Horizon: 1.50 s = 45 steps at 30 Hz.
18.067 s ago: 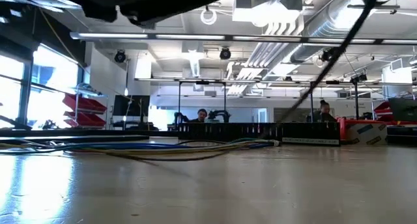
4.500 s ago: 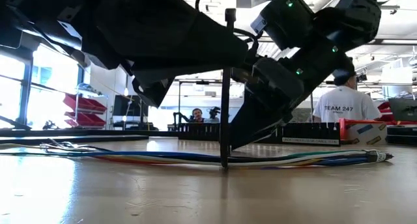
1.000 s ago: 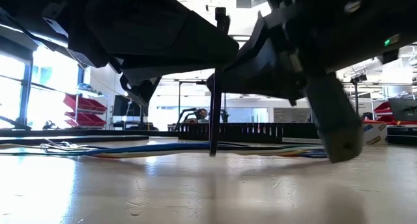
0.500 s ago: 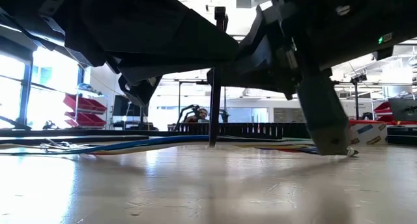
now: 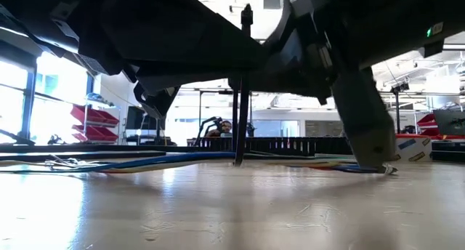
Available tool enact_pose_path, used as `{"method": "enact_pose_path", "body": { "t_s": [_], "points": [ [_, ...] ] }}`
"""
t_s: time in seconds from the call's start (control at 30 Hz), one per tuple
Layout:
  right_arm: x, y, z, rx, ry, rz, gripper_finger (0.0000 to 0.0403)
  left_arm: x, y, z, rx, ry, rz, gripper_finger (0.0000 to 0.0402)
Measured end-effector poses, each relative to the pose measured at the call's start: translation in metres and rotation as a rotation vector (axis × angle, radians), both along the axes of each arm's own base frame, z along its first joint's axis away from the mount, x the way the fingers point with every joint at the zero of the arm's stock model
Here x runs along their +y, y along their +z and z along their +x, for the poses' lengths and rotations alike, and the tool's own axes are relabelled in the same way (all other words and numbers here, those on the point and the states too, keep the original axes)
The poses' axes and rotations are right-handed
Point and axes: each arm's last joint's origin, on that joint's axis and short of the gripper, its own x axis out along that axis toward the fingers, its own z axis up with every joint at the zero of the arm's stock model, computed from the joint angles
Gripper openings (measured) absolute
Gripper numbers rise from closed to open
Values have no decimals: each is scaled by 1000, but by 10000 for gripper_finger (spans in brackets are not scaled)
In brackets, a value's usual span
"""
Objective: Ziptie cables
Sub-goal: Wrap the black zip tie on the cables
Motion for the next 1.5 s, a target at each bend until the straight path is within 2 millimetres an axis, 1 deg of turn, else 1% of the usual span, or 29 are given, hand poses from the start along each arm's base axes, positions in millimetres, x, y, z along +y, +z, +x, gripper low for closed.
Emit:
{"method": "enact_pose_path", "body": {
  "t_s": [0.1,0.53,0.7,1.13,1.27,1.5],
  "points": [
    [-2,-2,0,15,-13,6,0,0,0,0,-5,15,10,0],
    [-1,-2,-1,3,-14,23,0,3,0,2,-7,32,14,0],
    [-6,-4,1,13,-38,36,0,3,1,2,-12,33,19,0],
    [-5,-4,0,11,-28,57,0,3,1,2,-13,30,27,0],
    [-4,-4,0,10,-20,52,0,3,0,1,-9,32,23,0],
    [6,-1,-4,14,33,-2,0,2,0,1,-4,34,-14,0]
  ]
}}
